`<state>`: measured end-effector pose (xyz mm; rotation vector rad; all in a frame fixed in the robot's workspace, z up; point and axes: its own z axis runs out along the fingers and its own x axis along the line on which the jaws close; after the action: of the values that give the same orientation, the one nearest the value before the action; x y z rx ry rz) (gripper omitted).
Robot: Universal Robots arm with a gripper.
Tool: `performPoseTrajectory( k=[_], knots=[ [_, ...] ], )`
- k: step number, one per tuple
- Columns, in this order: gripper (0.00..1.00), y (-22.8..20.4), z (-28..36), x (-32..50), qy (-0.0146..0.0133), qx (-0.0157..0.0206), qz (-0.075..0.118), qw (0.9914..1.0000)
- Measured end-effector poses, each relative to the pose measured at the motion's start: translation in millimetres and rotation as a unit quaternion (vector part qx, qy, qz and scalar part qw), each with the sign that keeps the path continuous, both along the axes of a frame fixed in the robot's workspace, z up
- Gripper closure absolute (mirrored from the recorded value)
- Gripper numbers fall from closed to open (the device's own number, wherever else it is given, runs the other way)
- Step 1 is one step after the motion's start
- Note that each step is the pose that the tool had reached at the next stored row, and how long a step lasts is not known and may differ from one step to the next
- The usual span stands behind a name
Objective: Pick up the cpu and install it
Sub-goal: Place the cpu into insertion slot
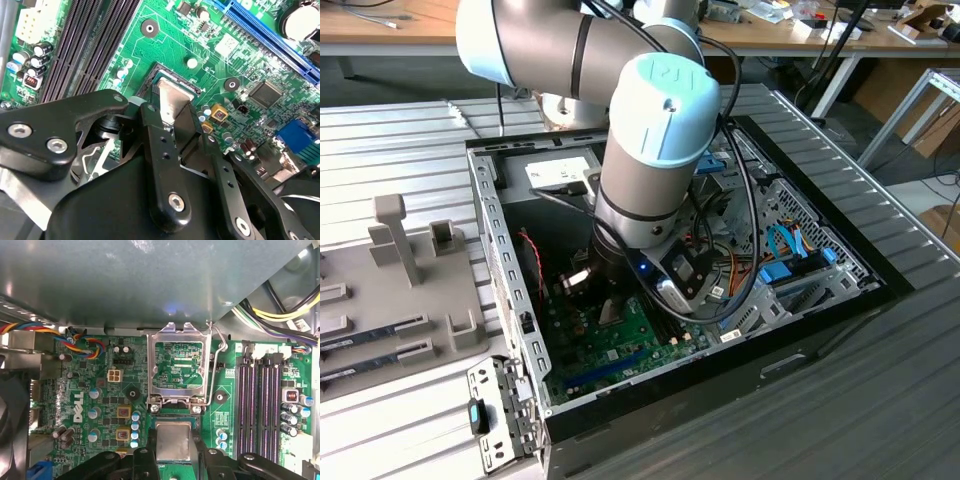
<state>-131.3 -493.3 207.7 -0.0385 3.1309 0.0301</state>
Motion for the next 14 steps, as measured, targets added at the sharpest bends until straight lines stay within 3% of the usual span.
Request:
performPoseTrajectory(
  k=[5,7,14],
  knots=[
    [0.61,0.1,-0.2,0.0,0.0,0.0022,0.0,1.0],
    [0.54,0.1,-0.2,0.0,0.0,0.0033,0.0,0.99999],
    [0.54,-0.8,-0.9,2.1,0.0,0.0071,-0.001,0.99997]
  ],
)
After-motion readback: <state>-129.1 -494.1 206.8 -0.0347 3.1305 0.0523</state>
